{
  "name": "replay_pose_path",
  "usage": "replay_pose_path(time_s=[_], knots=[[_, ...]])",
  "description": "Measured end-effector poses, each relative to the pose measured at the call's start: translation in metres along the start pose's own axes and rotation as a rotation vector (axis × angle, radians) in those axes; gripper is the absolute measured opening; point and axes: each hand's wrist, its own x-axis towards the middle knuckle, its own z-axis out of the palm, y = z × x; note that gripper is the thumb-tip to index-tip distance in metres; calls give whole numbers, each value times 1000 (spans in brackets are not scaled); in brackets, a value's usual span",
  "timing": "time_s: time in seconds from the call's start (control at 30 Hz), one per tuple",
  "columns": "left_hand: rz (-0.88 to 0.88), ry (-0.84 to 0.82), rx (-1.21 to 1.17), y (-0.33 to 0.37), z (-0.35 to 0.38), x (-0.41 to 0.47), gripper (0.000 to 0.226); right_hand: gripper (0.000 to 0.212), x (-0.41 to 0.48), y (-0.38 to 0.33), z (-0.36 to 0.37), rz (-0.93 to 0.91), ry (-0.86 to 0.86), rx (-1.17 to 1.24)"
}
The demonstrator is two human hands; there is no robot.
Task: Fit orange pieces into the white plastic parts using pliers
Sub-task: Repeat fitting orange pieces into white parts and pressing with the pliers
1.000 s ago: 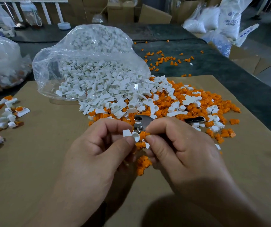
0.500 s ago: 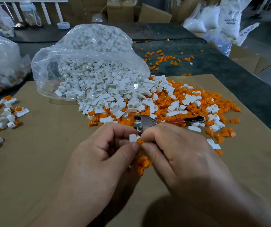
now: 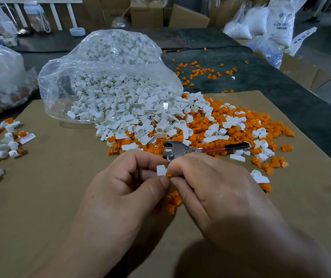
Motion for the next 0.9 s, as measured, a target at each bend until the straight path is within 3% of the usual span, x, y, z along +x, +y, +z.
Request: replay_pose_path(time_s=[0.13, 0.23, 0.4, 0.7, 0.9], knots=[[-7, 14, 7, -1, -1, 1, 31, 17, -2, 1, -2, -30, 74, 17], [-24, 51, 31, -3, -4, 4, 29, 35, -5, 17, -10, 50, 132, -146], [-30, 87, 6, -6, -10, 8, 31, 75, -8, 48, -19, 306, -183, -368], [-47, 89, -12, -5, -9, 9, 22, 78, -4, 58, -19, 276, -283, -426], [-36, 76, -54, -5, -9, 10, 28, 47, 3, 48, -19, 299, -229, -510]])
